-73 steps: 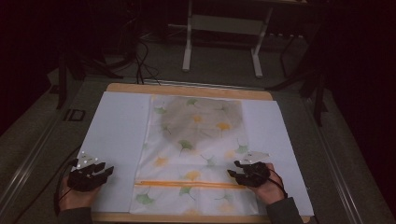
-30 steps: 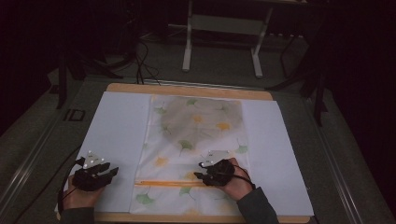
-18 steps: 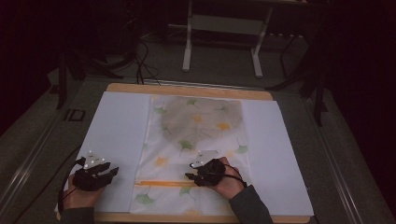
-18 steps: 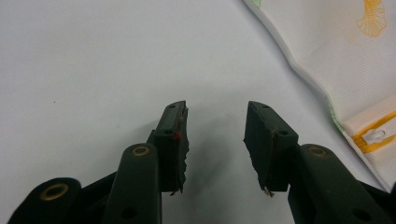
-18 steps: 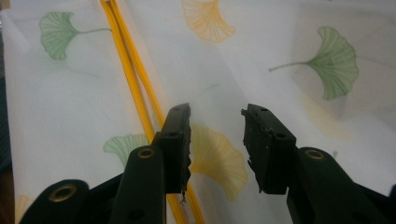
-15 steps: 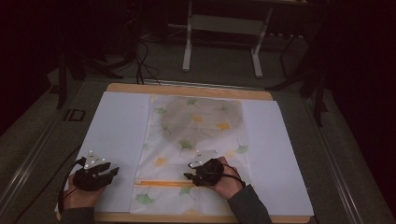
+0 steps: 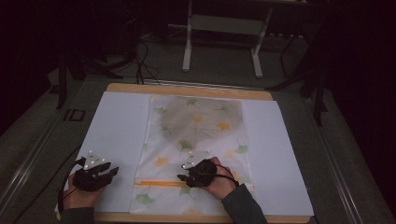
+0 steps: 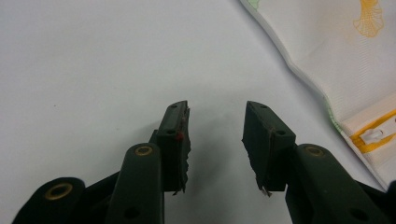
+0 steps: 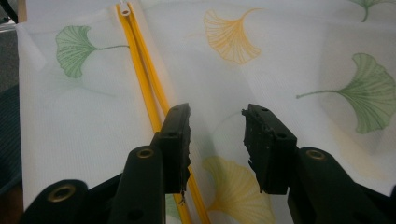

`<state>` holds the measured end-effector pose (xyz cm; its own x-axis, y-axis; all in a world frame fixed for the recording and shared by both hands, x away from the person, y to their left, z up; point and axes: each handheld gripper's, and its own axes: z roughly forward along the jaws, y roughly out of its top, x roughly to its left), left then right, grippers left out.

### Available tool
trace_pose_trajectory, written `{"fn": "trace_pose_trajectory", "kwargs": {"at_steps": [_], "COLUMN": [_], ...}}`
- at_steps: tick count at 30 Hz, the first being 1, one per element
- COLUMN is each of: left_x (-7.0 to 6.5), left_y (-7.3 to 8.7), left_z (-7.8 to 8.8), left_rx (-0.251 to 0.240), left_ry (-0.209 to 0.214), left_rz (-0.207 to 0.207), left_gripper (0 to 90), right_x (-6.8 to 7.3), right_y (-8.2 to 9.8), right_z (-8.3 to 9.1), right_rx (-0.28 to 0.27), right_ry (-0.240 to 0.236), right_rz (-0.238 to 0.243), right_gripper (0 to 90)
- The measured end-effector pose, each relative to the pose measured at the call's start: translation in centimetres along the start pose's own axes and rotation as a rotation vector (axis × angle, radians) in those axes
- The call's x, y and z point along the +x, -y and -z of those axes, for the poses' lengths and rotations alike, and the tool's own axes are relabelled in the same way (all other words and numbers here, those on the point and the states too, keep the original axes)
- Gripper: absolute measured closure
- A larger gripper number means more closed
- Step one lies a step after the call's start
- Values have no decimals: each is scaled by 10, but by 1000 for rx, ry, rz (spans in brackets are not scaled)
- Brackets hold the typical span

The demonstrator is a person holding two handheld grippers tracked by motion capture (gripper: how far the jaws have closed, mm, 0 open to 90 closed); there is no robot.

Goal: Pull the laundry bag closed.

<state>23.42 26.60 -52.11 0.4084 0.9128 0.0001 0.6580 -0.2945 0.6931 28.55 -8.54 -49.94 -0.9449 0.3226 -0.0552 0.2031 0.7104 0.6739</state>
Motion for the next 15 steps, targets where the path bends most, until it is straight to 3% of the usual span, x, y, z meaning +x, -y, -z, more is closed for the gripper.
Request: {"fn": "trace_pose_trajectory", "kwargs": {"at_steps": [15], "left_x": [0], "left_y": [0], "left_z": [0], "left_rx": [3], "left_ry": [0], "left_rz": [-7], "left_gripper": [608], "right_x": [7], "right_y": [-8], "right_z": [-11], "right_rx": [-9], "right_ry": [-28], "right_rz": [13], "right_gripper": [603]}}
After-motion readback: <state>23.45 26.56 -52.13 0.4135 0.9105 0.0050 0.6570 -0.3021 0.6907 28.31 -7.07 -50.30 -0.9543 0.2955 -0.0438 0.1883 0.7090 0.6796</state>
